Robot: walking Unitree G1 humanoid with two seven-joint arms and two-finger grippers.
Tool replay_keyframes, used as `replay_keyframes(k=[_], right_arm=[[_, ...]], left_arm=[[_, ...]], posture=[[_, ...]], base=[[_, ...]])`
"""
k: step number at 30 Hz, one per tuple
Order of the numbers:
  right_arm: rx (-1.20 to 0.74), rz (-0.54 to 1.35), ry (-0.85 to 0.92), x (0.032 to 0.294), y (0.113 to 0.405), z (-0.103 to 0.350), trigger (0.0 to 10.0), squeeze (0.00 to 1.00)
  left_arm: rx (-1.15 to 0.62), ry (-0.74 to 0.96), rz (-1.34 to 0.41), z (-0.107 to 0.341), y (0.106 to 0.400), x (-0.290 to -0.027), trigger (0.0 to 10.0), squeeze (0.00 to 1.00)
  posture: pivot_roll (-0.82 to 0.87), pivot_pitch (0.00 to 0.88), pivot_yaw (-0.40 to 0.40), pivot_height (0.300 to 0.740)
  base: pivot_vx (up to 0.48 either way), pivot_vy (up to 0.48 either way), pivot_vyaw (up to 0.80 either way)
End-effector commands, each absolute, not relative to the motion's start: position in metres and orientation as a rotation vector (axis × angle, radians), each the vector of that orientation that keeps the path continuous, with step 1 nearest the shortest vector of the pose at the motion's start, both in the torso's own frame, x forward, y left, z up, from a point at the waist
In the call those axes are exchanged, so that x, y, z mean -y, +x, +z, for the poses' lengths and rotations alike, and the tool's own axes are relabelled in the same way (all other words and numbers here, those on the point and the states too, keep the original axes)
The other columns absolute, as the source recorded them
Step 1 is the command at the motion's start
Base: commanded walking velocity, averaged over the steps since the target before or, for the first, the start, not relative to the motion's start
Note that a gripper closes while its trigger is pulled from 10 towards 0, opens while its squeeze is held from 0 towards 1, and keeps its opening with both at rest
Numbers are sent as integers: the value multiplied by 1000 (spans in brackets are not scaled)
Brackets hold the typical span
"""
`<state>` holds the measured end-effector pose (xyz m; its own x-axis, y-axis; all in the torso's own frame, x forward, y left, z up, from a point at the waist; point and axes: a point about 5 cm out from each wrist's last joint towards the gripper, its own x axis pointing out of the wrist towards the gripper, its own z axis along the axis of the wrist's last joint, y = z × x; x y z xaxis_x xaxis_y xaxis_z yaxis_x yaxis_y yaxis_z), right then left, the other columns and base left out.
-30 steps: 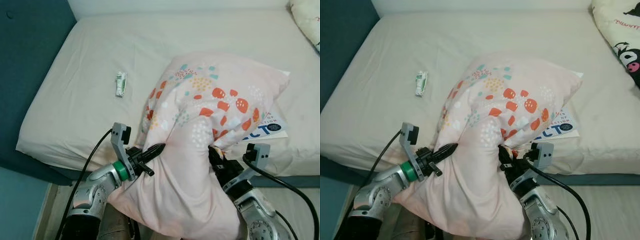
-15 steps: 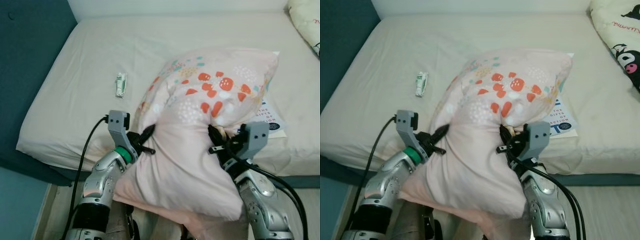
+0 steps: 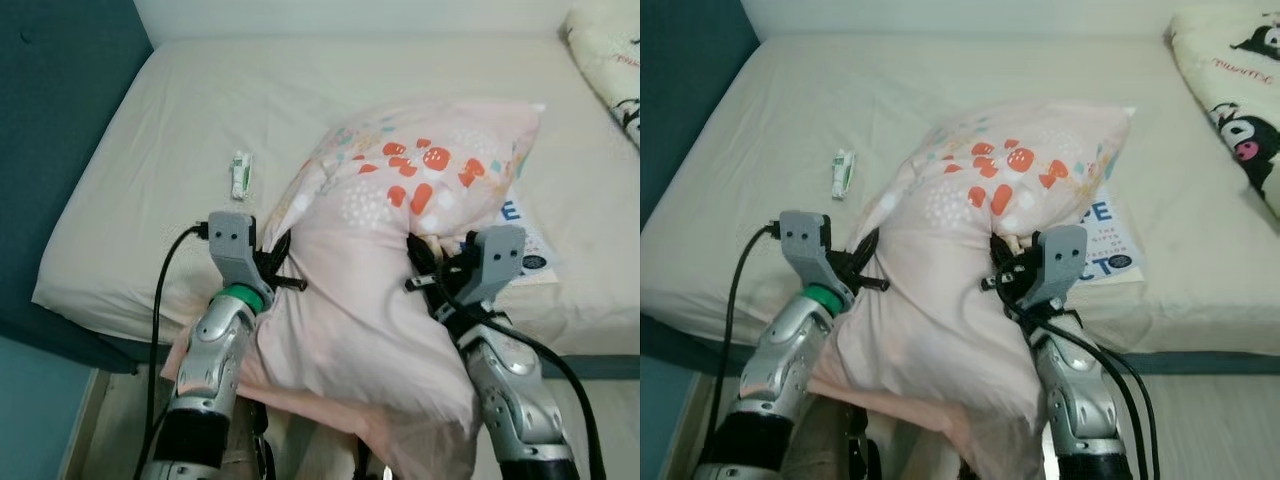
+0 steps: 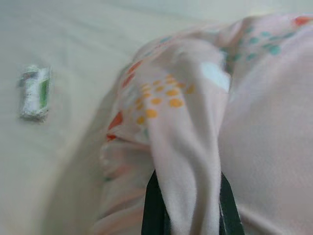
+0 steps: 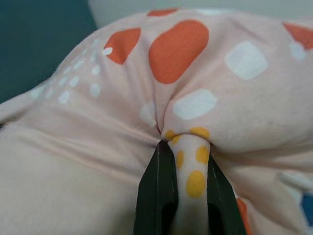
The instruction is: Clean up the room
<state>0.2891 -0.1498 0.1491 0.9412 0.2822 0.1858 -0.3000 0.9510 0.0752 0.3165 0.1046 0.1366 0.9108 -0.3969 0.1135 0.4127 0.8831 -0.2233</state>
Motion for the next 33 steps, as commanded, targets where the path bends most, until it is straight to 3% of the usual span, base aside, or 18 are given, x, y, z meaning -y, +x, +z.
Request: replay_keyframes(k=[1, 9, 16, 25, 33], right_arm=[[230, 310, 96, 144, 291, 161, 10000, 0], [279, 295, 93, 147, 293, 175, 10000, 0], [322, 279, 76, 151, 297, 189, 10000, 0], [381, 234, 40, 164, 308, 209, 10000, 0], [309, 123, 3, 172, 314, 192, 10000, 0]], left_arm=[[121, -266, -463, 150, 316, -105, 10000, 0], [52, -324, -529, 149, 313, -103, 10000, 0], [52, -277, -413, 145, 322, -109, 10000, 0], [88, -253, -388, 152, 325, -111, 10000, 0], [67, -225, -388, 150, 331, -105, 10000, 0]], posture=[[-16, 135, 68, 677], [-18, 134, 76, 697], [-17, 136, 76, 722], [-14, 131, 72, 740], [-14, 126, 74, 740]], base=[[0, 0, 0], [0, 0, 0], [0, 0, 0], [0, 0, 0], [0, 0, 0]])
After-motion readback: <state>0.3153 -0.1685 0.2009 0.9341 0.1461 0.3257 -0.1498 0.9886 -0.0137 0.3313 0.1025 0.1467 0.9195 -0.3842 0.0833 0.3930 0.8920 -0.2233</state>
